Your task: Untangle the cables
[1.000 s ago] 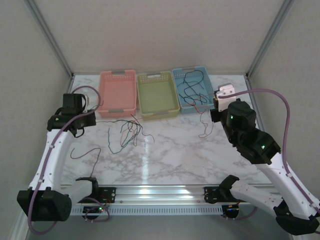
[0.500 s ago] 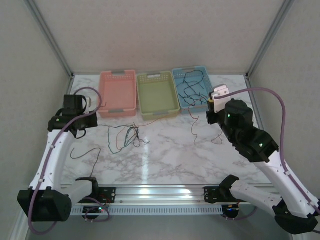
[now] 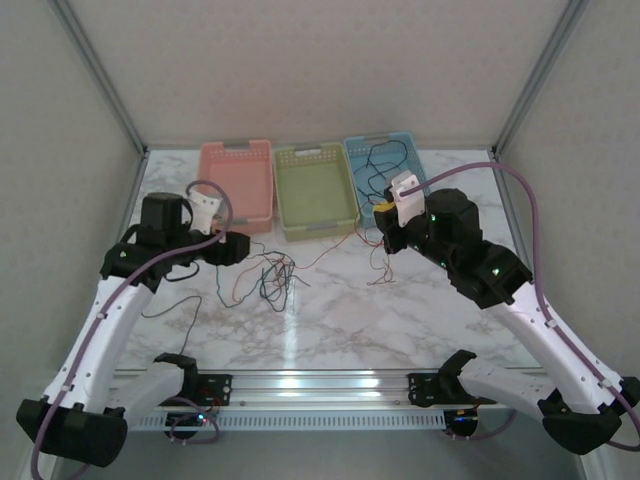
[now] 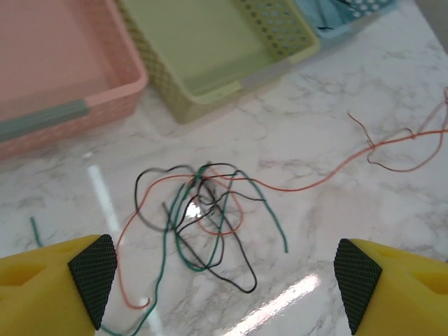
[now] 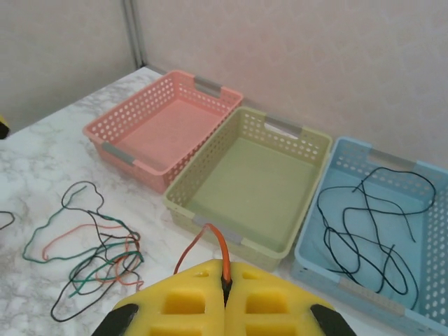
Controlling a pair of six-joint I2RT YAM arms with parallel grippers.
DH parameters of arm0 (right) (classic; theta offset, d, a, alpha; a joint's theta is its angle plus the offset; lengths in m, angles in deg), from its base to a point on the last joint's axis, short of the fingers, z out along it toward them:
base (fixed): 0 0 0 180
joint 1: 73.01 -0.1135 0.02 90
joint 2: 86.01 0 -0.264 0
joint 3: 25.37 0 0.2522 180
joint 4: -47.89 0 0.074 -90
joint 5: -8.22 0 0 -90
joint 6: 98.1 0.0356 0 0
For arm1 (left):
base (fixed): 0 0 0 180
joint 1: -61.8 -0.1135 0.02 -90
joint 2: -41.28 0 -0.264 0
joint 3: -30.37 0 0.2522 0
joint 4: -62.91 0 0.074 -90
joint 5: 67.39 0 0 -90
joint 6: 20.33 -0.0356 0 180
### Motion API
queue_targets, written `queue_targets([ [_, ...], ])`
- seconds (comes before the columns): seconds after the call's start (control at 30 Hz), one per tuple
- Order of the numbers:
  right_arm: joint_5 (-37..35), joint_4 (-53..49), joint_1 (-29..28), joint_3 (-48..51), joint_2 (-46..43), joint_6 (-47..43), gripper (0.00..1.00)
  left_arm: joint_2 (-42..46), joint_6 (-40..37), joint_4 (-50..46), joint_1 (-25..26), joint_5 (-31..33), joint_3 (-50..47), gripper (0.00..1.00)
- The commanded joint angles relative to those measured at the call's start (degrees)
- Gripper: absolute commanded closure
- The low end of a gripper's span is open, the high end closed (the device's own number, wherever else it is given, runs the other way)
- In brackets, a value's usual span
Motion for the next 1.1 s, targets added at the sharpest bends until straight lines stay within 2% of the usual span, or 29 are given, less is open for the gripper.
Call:
queue_targets([
  [0.0, 3.40, 2.21, 0.28, 0.34, -0.24, 1.27, 1.00, -1.26, -5.34, 4.10, 6.00, -4.43, 3.14, 0.15],
  [0.2, 4.93, 2.20, 0.28, -0.03, -0.32, 1.86, 1.00, -10.70, -12.80, 8.95, 17.45, -2.69, 7.88, 0.15],
  [0.33, 5.26, 2.02, 0.28, -0.46, -0.04, 2.10, 1.00, -17.98, -17.36, 11.10, 21.80, -3.95, 12.29, 0.16],
  [0.5, 5.59, 1.76, 0.28, -0.73, 0.41, 2.15, 1.00, -27.77, -19.27, 8.92, 23.05, -7.25, 19.57, 0.23],
  [0.6, 4.76, 1.84, 0.31, -0.46, 0.28, 2.04, 1.00, -31.21, -21.92, 7.97, 24.88, -8.71, 20.76, 0.25],
  [0.83, 3.97, 1.67, 0.28, -0.28, 0.07, 1.85, 1.00, -32.15, -21.78, 12.86, 26.19, -12.85, 16.45, 0.26],
  [0.97, 3.87, 1.70, 0.28, -0.30, 0.08, 1.92, 1.00, -32.39, -22.01, 12.47, 26.54, -12.66, 16.24, 0.28],
  [1.07, 4.19, 1.76, 0.28, -0.30, -0.03, 2.19, 1.00, -32.85, -21.66, 12.55, 26.57, -12.21, 16.48, 0.33],
])
